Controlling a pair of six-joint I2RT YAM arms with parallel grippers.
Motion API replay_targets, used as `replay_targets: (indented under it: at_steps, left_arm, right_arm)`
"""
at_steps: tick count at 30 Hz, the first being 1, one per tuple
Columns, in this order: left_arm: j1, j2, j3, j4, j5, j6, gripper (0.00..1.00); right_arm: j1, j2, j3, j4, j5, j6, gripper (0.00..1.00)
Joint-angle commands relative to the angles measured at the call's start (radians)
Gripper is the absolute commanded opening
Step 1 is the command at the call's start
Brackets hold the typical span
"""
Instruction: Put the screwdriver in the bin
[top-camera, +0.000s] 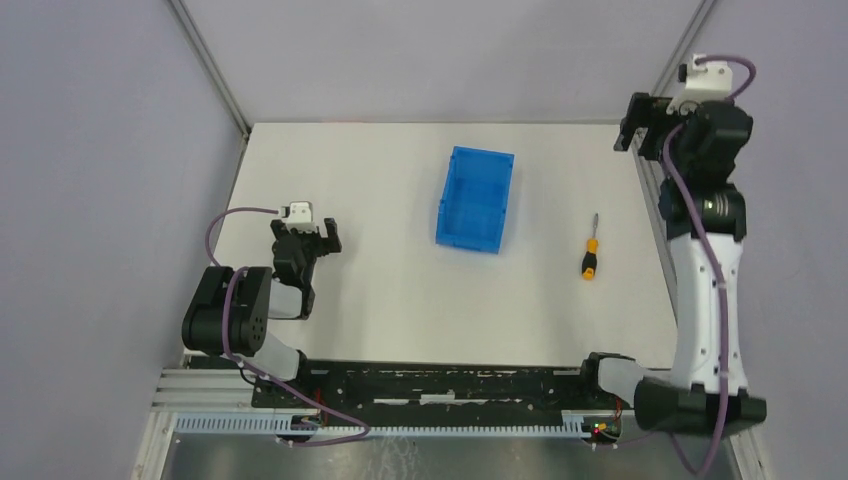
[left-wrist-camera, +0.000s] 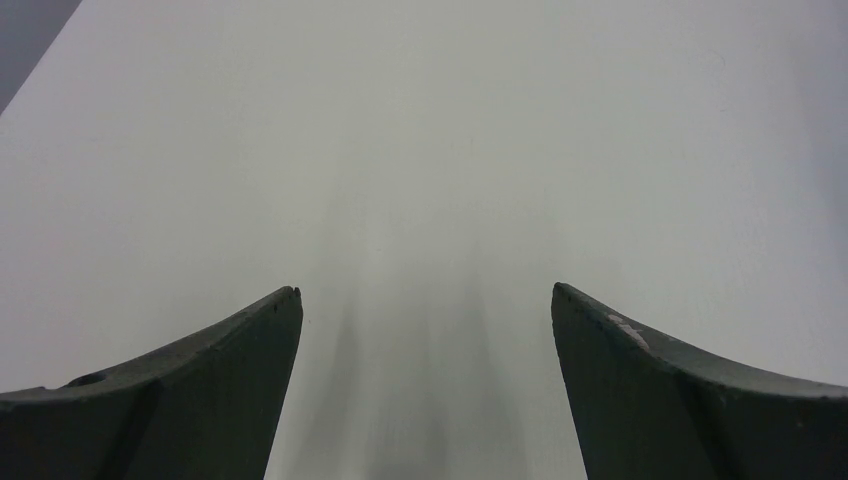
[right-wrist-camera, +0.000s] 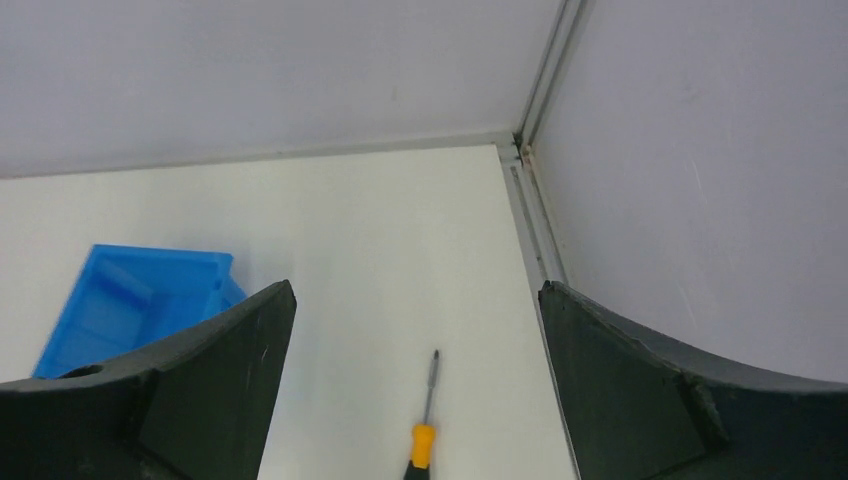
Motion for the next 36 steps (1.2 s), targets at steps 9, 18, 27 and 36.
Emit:
replay_targets:
  at_steps: [9,18,27,36]
  left_arm:
    - [0.005,-0.015,0.003,0.027,0.006,-0.021,1.00]
    - [0.005,-0.016,0.003,0.026,0.006,-0.021,1.00]
    - [0.005,-0.013,0.003,0.026,0.007,-0.021,1.00]
    - [0.005,-0.013,0.003,0.026,0.007,-0.021,1.00]
  right_arm:
    - [-0.001,0.512,-0.173,-0.169,0.095,-0.018,0.95]
    - [-0.001,0.676,-0.353,0.020,0.067,0.027,0.56]
    - [-0.001,0.645,-0.090,-0.286,0.064,-0.017,0.00]
    - [0.000,0.691,0.426,-0.656,0.095,0.016,0.00]
